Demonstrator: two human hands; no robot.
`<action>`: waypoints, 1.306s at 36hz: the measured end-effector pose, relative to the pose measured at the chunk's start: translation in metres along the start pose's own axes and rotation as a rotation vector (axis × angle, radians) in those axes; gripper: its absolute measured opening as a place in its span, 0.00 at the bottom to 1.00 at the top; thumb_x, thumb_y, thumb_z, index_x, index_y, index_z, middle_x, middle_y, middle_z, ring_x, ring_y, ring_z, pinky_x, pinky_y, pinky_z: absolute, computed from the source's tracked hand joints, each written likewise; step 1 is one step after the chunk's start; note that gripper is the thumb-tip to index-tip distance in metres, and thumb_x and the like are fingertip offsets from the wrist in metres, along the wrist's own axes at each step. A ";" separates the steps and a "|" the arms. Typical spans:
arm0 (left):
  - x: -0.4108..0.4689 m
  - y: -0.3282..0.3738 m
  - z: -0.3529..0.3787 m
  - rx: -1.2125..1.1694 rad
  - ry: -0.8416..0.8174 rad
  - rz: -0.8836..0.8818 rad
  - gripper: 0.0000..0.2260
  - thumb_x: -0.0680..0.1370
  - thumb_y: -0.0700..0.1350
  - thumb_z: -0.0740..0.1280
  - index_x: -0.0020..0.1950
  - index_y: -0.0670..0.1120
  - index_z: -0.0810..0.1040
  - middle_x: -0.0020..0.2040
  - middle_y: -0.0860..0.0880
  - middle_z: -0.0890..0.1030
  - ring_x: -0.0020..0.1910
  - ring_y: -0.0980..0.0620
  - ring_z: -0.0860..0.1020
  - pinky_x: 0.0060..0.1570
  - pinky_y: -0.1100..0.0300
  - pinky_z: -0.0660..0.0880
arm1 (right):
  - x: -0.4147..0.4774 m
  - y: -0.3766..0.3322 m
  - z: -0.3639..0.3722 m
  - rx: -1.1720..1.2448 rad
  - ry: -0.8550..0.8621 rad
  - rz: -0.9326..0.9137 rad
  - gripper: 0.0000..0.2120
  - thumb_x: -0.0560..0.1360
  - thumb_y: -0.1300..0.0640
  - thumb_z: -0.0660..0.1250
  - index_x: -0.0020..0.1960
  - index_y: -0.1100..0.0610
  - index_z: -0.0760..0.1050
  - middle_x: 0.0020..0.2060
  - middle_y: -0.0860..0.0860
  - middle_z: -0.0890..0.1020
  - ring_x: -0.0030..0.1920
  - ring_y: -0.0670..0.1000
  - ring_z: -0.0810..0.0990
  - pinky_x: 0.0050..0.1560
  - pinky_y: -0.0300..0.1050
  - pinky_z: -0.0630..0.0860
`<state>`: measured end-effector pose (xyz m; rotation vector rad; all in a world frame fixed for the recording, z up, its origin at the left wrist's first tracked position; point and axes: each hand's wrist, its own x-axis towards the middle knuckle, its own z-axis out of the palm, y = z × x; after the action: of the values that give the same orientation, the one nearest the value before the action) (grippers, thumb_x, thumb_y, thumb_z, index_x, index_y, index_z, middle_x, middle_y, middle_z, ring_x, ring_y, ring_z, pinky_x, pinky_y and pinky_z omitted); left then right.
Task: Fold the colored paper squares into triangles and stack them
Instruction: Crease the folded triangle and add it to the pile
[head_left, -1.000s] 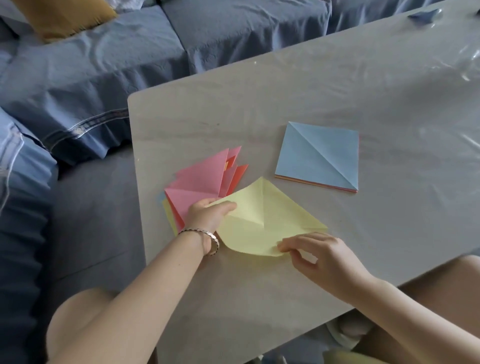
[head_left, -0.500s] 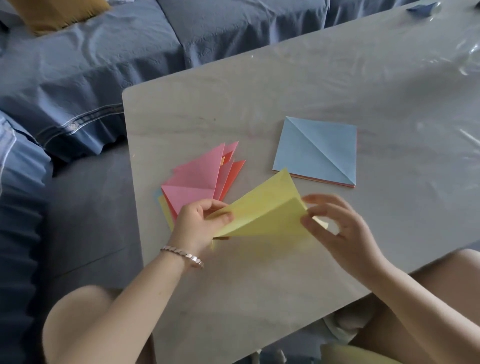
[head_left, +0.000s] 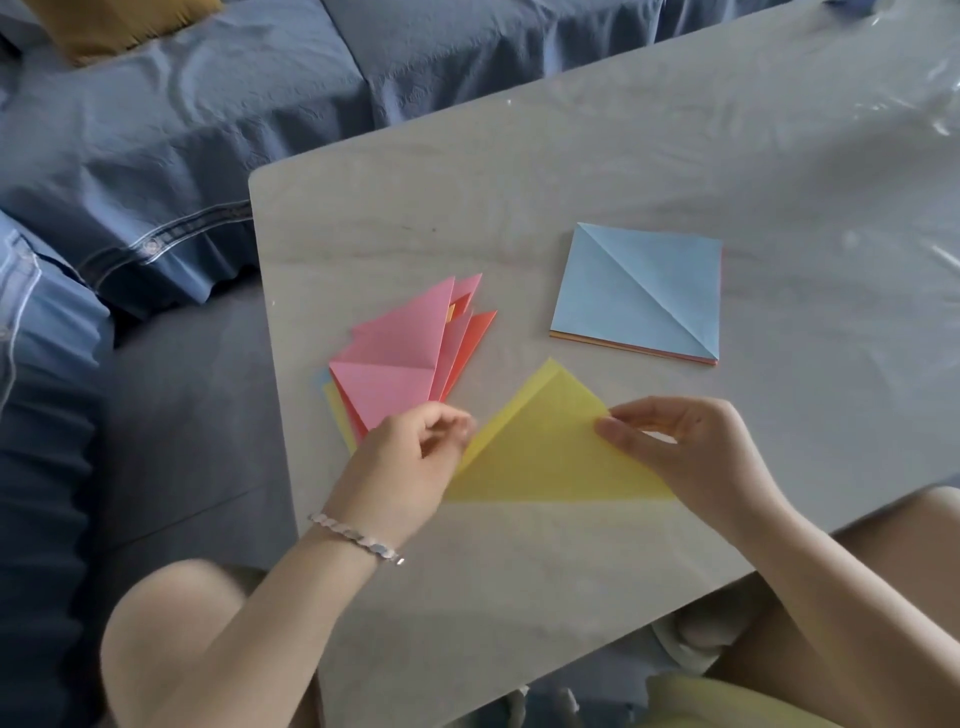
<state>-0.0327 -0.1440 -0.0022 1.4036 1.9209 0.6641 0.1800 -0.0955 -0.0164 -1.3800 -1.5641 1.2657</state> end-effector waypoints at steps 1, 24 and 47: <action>-0.001 0.005 0.001 -0.036 0.054 0.029 0.07 0.76 0.52 0.63 0.49 0.53 0.79 0.41 0.58 0.82 0.38 0.66 0.78 0.37 0.76 0.70 | -0.002 -0.002 0.001 -0.002 0.004 -0.011 0.08 0.68 0.57 0.74 0.32 0.47 0.79 0.30 0.37 0.82 0.34 0.35 0.78 0.37 0.24 0.70; -0.030 0.038 0.020 -0.235 0.295 0.277 0.16 0.68 0.39 0.74 0.45 0.60 0.79 0.32 0.66 0.79 0.34 0.67 0.77 0.39 0.78 0.69 | -0.028 -0.029 0.016 0.220 0.062 -0.031 0.08 0.68 0.62 0.72 0.39 0.50 0.79 0.30 0.43 0.82 0.30 0.39 0.78 0.33 0.27 0.71; -0.034 0.039 0.019 -0.253 0.182 0.245 0.16 0.72 0.37 0.71 0.47 0.60 0.79 0.37 0.68 0.80 0.38 0.68 0.78 0.41 0.78 0.69 | -0.029 -0.030 0.016 0.225 0.029 0.033 0.09 0.66 0.61 0.72 0.38 0.46 0.80 0.28 0.42 0.81 0.28 0.39 0.76 0.33 0.28 0.72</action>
<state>0.0131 -0.1642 0.0206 1.4674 1.7385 1.1444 0.1621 -0.1256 0.0106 -1.2796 -1.3389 1.3894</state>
